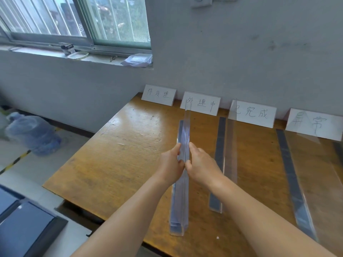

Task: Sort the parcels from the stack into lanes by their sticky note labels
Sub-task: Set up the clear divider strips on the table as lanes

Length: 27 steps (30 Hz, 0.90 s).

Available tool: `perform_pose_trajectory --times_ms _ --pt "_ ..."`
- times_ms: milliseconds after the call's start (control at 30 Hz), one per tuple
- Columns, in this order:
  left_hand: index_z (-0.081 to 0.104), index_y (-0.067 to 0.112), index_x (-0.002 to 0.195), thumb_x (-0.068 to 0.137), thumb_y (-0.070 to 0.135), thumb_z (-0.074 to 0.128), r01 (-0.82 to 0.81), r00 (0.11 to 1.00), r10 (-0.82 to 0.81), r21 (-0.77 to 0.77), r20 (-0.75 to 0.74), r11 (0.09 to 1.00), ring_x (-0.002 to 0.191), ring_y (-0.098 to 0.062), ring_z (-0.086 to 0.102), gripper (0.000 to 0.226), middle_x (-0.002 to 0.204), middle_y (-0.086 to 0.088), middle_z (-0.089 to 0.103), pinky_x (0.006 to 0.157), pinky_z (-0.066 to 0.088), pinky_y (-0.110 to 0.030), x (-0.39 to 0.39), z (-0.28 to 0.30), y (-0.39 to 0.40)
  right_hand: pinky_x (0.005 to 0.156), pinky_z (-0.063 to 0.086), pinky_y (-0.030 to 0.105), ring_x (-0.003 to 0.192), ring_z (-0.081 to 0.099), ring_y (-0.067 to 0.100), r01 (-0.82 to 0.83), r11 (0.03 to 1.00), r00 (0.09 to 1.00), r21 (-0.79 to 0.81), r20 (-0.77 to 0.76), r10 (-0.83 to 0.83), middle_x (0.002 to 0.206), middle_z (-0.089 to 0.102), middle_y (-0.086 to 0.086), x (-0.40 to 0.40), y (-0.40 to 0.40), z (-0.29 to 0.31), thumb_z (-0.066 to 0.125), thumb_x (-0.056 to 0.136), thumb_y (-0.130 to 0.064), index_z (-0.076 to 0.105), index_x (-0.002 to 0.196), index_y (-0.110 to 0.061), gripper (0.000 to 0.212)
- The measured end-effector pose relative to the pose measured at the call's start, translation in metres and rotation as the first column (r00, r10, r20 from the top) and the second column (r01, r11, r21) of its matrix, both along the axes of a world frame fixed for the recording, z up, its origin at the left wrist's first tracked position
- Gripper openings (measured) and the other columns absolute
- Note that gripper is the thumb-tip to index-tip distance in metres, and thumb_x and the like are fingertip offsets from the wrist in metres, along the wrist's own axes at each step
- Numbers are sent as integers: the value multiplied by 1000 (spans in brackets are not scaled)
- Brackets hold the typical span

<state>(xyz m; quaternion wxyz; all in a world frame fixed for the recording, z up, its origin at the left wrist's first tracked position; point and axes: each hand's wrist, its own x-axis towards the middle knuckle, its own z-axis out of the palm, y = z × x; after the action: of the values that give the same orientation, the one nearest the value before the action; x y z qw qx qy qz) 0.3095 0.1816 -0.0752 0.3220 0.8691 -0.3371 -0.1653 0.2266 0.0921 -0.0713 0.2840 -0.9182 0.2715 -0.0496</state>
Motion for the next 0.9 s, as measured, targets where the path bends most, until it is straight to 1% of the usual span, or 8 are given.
perform_pose_trajectory --times_ms 100,233,367,433,533,733,833,900 --pt "34 21 147 91 7 50 -41 999 41 -16 -11 999 116 -16 55 60 132 0 57 89 41 -20 6 -1 0 81 48 31 108 56 22 12 1000 1000 3 -16 -12 131 50 7 8 5 0 49 93 -19 16 150 -21 65" --pt "49 20 135 88 4 48 -74 996 78 -76 48 994 106 -14 59 50 123 1 63 71 36 -9 22 -4 8 87 49 36 109 56 26 38 999 998 -4 -44 -38 132 50 8 12 11 -2 45 92 -7 14 151 -19 67" --pt "44 20 140 89 7 48 -73 994 78 -64 75 995 109 -16 59 53 126 2 61 84 44 -22 50 -4 20 91 47 33 117 54 26 84 995 995 -58 -47 -87 146 41 6 24 21 -1 41 94 -4 12 151 -17 65" --pt "41 20 142 90 8 48 -72 994 77 -60 79 996 113 -17 57 54 128 2 60 89 43 -25 68 -4 29 90 48 33 118 54 26 115 989 992 -95 -39 -119 147 40 6 37 29 -1 39 95 -5 14 151 -16 63" --pt "46 21 139 91 8 47 -61 993 66 -49 96 997 110 -20 58 50 127 1 61 83 44 -25 100 -5 43 84 47 31 117 54 27 168 978 984 -125 -34 -174 148 40 6 63 45 0 37 96 -5 18 151 -17 59" --pt "43 25 141 92 9 44 -23 994 25 -20 108 1000 97 -16 60 51 120 4 64 71 41 -20 161 -7 77 75 44 29 108 57 27 278 948 956 -153 -52 -289 134 52 6 115 75 -2 38 91 0 24 148 -15 60" --pt "44 26 140 92 8 45 10 993 -9 -9 116 1000 85 -13 58 51 113 4 66 63 40 -15 184 -7 90 67 39 28 94 57 24 351 919 932 -178 -34 -362 120 59 6 134 84 -2 39 91 1 33 142 -15 54" --pt "47 26 137 91 7 45 43 992 -42 -7 116 999 86 -16 60 49 109 1 67 65 42 -20 194 -7 95 66 40 28 95 58 26 393 900 914 -188 -27 -405 117 59 7 143 87 -2 38 91 1 37 138 -15 50"
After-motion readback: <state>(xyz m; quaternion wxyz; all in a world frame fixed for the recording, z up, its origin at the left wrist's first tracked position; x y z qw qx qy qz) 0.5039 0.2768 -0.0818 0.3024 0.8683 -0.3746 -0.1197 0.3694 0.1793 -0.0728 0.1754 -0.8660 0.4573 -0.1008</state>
